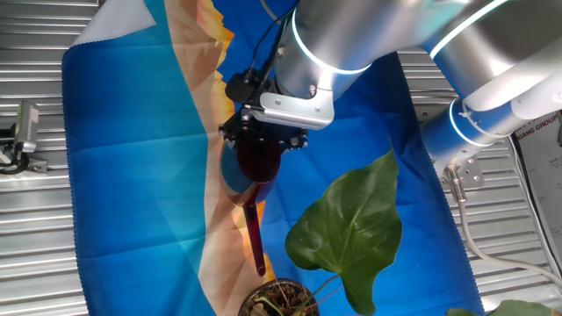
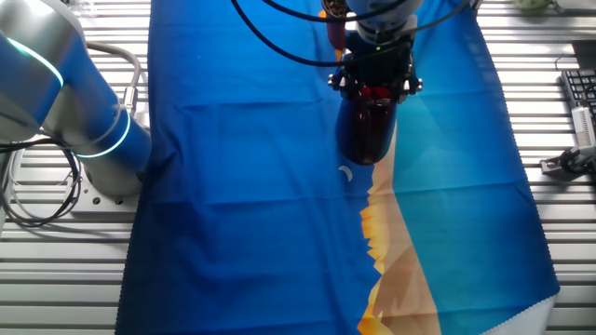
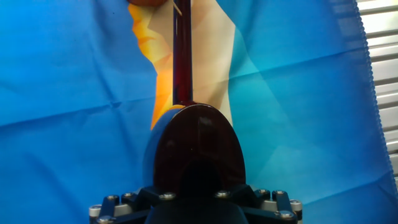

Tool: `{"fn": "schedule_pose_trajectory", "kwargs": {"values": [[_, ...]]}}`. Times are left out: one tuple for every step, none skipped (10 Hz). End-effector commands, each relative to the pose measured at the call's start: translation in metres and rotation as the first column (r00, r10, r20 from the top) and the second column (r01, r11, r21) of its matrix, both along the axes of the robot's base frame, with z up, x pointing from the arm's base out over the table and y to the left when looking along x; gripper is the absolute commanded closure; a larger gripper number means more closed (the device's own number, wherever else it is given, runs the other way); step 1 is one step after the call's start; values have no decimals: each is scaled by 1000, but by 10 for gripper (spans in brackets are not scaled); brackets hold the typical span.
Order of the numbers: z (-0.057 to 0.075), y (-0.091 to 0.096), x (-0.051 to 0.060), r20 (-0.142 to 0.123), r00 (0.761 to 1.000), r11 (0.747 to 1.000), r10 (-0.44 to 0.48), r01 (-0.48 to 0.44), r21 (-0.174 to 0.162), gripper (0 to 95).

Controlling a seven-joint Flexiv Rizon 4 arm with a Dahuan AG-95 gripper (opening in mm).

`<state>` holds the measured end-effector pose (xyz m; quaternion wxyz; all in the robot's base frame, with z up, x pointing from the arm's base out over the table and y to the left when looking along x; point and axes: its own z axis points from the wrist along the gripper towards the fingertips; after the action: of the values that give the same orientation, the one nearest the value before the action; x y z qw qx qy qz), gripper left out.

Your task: Water the plant

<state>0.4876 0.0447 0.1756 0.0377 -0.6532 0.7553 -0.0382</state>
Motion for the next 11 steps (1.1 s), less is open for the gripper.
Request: {"fn": "schedule_pose_trajectory", "kwargs": {"values": [[0, 0, 0, 0, 1000, 1000, 10, -10, -10, 950], [0, 0, 0, 2, 1000, 1000, 11, -11, -5, 950], [0, 0, 0, 1, 1000, 1000, 9, -9, 0, 950], [0, 0, 0, 3, 1000, 1000, 17, -17, -1, 950], [0, 0, 0, 6, 1000, 1000, 21, -21, -5, 950], [0, 0, 0, 6, 1000, 1000, 22, -22, -3, 950], [0, 0, 0, 6, 1000, 1000, 24, -24, -7, 950], [0, 0, 0, 6, 1000, 1000, 24, -24, -10, 950], [0, 0, 0, 8, 1000, 1000, 18, -18, -8, 950], [0, 0, 0, 8, 1000, 1000, 13, -13, -7, 950], [0, 0, 0, 9, 1000, 1000, 8, -8, -8, 950]]}}
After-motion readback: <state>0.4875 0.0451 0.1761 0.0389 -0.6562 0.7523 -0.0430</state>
